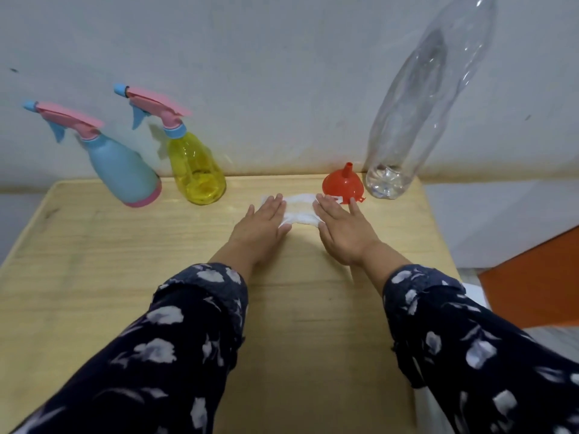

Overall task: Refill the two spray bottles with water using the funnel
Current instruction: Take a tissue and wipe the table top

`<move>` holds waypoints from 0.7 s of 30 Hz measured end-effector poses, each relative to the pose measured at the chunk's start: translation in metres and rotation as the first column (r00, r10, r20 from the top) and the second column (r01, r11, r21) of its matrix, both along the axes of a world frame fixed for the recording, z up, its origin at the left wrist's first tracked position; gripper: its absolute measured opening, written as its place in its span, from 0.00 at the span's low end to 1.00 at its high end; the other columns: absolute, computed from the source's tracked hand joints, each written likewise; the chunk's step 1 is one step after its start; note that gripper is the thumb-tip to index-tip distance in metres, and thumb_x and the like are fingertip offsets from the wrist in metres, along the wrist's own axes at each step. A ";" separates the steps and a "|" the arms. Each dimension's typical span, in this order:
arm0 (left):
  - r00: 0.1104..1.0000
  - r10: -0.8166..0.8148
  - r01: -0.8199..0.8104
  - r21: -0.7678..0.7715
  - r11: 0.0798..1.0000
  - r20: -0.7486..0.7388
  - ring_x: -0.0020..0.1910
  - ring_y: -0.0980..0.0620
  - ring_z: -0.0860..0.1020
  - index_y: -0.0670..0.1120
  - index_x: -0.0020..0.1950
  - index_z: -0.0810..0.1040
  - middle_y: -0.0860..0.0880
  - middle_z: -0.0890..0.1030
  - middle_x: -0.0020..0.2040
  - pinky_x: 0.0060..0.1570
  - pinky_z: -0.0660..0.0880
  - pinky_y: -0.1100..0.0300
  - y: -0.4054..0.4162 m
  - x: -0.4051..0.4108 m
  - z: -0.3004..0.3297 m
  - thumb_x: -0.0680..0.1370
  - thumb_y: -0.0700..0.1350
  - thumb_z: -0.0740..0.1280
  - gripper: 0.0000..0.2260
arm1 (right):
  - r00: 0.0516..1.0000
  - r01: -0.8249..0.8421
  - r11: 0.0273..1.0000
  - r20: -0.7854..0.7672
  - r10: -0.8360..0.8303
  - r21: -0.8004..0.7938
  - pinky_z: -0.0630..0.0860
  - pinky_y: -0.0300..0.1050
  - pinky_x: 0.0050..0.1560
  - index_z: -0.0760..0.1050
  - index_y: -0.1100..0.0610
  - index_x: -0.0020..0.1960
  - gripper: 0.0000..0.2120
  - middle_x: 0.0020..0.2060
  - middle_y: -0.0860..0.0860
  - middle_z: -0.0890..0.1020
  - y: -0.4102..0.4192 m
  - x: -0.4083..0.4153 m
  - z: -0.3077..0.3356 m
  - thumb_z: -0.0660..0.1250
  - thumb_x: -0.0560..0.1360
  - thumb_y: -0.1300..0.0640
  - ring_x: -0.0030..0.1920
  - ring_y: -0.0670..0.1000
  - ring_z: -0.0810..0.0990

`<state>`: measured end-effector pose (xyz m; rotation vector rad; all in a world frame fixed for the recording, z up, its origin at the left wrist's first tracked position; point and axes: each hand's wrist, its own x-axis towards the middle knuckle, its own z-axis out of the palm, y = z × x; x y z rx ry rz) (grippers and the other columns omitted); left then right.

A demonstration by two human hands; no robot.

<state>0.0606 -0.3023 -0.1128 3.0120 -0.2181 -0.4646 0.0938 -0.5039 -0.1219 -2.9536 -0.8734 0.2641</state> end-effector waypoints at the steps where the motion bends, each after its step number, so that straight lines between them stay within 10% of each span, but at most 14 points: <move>1: 1.000 -0.002 0.002 -0.003 1.000 0.003 0.79 0.53 0.43 0.44 0.80 0.44 0.49 0.42 0.80 0.76 0.44 0.51 0.000 -0.003 -0.001 0.85 0.53 0.45 0.26 | 1.000 -0.003 1.000 -0.007 0.003 0.008 0.42 0.57 0.76 0.48 0.56 0.78 0.26 0.79 0.49 0.48 -0.002 -0.002 0.000 0.44 0.82 0.51 0.78 0.48 0.46; 21: 0.993 -0.112 0.112 0.000 0.994 -0.025 0.78 0.52 0.40 0.45 0.80 0.42 0.49 0.39 0.80 0.76 0.42 0.48 -0.009 -0.187 0.002 0.85 0.52 0.44 0.25 | 0.992 0.103 0.993 -0.077 -0.100 0.048 0.44 0.55 0.76 0.45 0.55 0.79 0.25 0.78 0.48 0.46 -0.021 -0.200 0.000 0.42 0.83 0.52 0.78 0.48 0.44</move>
